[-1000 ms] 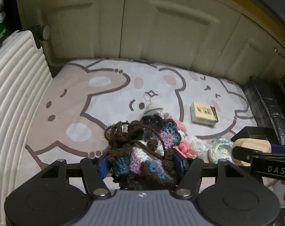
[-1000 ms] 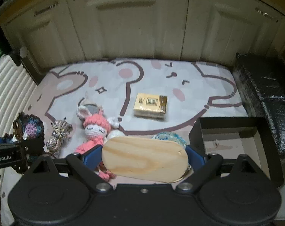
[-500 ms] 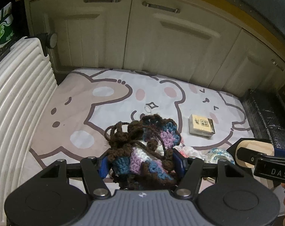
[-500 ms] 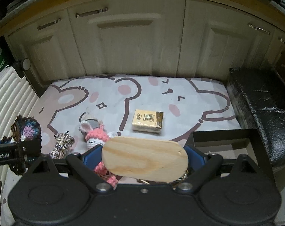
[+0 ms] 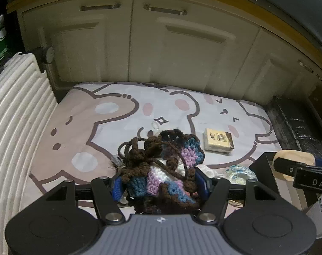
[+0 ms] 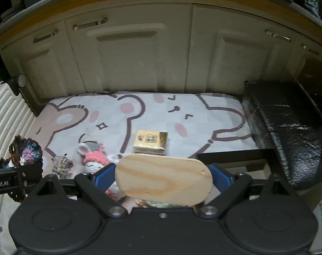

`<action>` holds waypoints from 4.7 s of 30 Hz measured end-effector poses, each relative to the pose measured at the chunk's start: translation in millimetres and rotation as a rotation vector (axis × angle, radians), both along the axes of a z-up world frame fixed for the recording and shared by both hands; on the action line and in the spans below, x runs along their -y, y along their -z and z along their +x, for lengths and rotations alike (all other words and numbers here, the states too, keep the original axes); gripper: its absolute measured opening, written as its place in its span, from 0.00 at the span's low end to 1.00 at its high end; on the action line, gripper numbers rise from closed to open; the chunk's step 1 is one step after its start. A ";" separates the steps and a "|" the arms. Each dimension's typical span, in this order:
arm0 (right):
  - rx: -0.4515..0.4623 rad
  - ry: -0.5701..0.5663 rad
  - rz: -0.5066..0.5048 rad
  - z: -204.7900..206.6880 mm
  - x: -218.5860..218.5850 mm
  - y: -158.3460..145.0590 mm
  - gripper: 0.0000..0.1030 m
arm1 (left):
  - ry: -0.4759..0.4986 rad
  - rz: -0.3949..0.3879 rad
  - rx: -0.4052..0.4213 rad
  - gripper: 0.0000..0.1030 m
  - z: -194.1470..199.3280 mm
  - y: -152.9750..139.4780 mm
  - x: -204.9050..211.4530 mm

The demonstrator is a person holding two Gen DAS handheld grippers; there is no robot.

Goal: Organize objects
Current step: 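Carry crochet piece with left tool while right tool carries wooden block toward black box, then release crochet piece into box with left tool while right tool drops wooden block in, then withdraw both open tools from the black box back over the bed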

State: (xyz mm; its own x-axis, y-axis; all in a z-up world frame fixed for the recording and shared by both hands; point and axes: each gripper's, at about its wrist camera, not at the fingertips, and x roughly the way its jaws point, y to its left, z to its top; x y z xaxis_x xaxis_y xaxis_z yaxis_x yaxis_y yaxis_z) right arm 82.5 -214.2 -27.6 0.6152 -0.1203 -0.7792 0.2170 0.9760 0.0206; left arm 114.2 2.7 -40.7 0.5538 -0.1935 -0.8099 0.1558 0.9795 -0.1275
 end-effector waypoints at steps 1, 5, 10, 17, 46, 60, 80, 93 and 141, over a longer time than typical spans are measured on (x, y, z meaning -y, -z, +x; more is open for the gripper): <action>0.000 0.003 -0.006 -0.9 2.1 -0.6 0.91 | 0.005 -0.002 0.000 0.62 0.4 0.0 2.4; 0.001 0.022 -0.029 -6.1 16.4 -2.2 0.91 | 0.026 -0.016 -0.008 0.62 3.0 0.7 16.1; -0.007 0.068 -0.034 -12.7 42.1 0.7 0.91 | 0.067 -0.023 -0.008 0.62 4.2 0.7 40.6; -0.018 0.128 -0.030 -25.1 78.5 5.4 0.92 | 0.126 -0.058 -0.017 0.62 7.8 2.1 81.6; -0.037 0.430 0.143 -50.9 186.2 39.4 0.91 | 0.505 -0.140 -0.030 0.62 -15.4 25.9 226.4; -0.073 0.587 0.309 -46.1 211.5 66.2 0.91 | 0.544 -0.183 -0.139 0.62 -7.1 59.1 256.5; -0.104 0.694 0.425 -45.9 220.4 95.2 0.92 | 0.503 -0.063 -0.113 0.80 -0.3 75.3 262.1; -0.121 0.666 0.400 -45.9 217.1 93.9 0.98 | 0.514 -0.011 -0.105 0.80 -1.0 72.3 256.2; -0.009 0.365 0.056 -105.4 191.1 38.0 1.00 | 0.417 0.000 0.018 0.99 -19.6 29.9 216.1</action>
